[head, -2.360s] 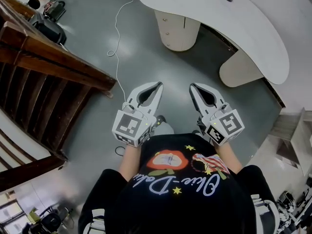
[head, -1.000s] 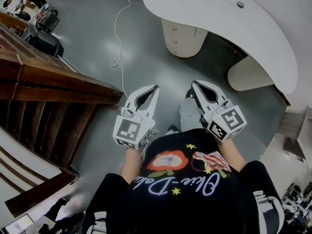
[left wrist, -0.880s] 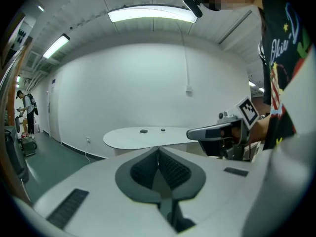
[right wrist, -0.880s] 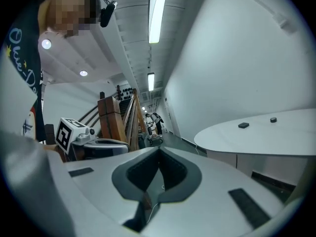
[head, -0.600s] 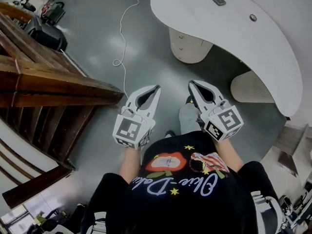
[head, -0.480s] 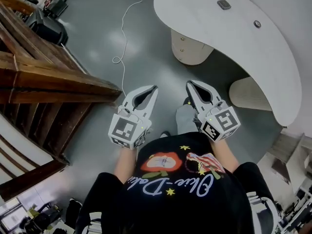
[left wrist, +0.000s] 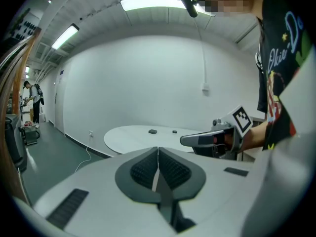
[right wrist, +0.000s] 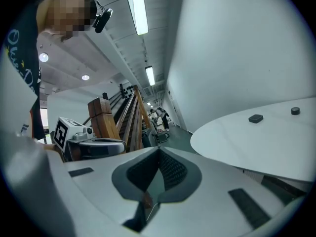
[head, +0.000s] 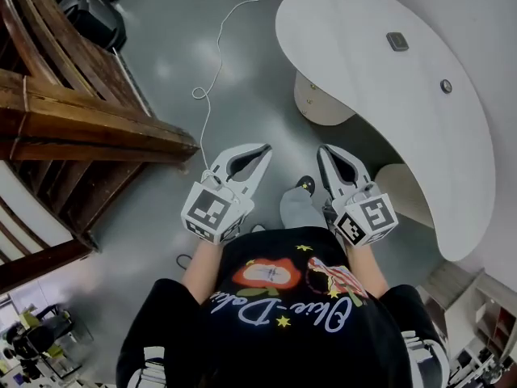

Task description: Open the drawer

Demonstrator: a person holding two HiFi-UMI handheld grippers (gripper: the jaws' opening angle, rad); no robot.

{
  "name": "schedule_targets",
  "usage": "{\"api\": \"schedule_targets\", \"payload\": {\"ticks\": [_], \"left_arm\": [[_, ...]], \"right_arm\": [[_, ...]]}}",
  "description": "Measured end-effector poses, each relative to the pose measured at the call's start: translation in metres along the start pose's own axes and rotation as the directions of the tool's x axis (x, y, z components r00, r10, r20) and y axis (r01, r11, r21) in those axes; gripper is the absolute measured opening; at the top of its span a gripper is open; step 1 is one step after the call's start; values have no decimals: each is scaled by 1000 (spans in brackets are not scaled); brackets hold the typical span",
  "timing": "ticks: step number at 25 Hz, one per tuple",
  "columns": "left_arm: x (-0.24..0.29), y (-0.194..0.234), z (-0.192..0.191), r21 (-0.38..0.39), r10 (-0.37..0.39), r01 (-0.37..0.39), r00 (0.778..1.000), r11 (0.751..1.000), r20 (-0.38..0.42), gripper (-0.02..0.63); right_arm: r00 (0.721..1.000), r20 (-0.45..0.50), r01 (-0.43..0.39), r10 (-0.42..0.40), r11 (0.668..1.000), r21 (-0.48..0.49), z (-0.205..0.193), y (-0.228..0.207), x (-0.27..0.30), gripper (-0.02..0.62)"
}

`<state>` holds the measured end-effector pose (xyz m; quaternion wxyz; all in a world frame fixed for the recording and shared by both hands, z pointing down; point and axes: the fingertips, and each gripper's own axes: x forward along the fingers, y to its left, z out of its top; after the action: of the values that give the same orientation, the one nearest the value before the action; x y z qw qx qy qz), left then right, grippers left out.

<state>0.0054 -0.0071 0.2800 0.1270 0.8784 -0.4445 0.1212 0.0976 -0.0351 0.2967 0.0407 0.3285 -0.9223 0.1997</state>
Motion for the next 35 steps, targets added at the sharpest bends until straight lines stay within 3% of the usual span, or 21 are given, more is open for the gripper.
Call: {"api": "schedule_targets", "payload": {"ticks": [8,12,15,18,23,28,35], "left_arm": [[53,12,0,-8,-25,24,999,1000,-30,6],[80,15,-2,-59,-47,46,999,997,-9,6],[100,18,-8,-37,-54,53,998,998,-28,6],[117,29,-17,-13,-58,58,997,998,-51,6],[141,54,-35,-85,-74,70,996,994,-43,6],[157,87,-57,-81,-104,99,993,992,-58,6],[189,120,-99,-88,-110,103,991,991,-80,6]], "right_arm": [[1000,-12,9,-9,1000,0,8,-50,14,0],[999,-47,-1,2,1000,10,-2,-67,21,0],[997,-83,3,-2,1000,8,-7,-84,29,0],[996,-93,9,-9,1000,1,-11,-99,43,0],[992,-118,36,-35,999,9,-24,-115,69,0],[988,-132,85,-81,996,26,-39,-115,101,0],[984,-158,84,-78,996,37,-62,-121,141,0]]}}
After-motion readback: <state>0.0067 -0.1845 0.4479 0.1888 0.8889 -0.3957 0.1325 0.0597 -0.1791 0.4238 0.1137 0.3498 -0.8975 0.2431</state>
